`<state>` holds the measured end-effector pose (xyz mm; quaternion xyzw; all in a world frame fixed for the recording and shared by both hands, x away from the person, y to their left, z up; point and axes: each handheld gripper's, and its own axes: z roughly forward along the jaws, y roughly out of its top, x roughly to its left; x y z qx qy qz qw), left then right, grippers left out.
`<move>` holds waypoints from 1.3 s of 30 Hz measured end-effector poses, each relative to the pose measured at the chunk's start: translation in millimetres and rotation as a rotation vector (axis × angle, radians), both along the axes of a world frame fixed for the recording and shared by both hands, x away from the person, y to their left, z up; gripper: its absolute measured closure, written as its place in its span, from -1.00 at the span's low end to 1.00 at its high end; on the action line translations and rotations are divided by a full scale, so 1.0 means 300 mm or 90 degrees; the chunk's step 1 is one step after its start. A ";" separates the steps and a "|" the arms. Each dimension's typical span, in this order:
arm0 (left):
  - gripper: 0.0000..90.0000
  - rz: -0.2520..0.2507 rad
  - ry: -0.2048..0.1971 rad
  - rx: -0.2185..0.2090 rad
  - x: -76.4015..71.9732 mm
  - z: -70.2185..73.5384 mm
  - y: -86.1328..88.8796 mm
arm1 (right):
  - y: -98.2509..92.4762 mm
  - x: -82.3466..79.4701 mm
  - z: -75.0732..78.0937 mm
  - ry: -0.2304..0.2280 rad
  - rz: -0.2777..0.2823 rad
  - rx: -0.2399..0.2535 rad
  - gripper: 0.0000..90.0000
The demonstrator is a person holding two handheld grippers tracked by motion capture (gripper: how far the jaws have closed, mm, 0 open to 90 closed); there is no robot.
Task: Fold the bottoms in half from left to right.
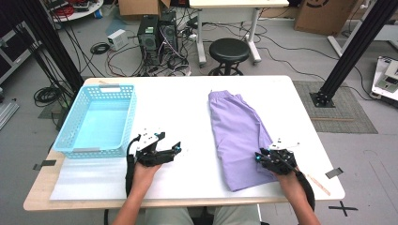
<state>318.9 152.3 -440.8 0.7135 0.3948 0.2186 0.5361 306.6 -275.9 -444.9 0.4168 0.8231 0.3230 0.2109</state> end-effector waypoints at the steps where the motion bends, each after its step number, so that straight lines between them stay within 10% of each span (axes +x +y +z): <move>1: -0.47 -0.002 0.000 0.001 -0.001 0.000 0.000 | 0.002 0.002 -0.004 0.001 -0.004 -0.007 0.55; 14: -0.47 0.011 0.005 -0.003 -0.011 0.000 0.013 | -0.013 -0.005 0.007 0.000 -0.023 -0.005 0.97; 26: -0.47 0.004 0.009 -0.003 -0.008 -0.001 0.007 | -0.073 -0.034 0.052 -0.028 -0.062 0.012 0.98; 36: -0.47 0.009 0.013 -0.009 -0.007 -0.002 0.013 | -0.178 -0.038 0.055 -0.004 -0.134 -0.060 0.99; 39: -0.47 0.009 0.014 -0.009 -0.007 -0.001 0.013 | -0.201 -0.045 0.051 -0.005 -0.137 -0.052 0.68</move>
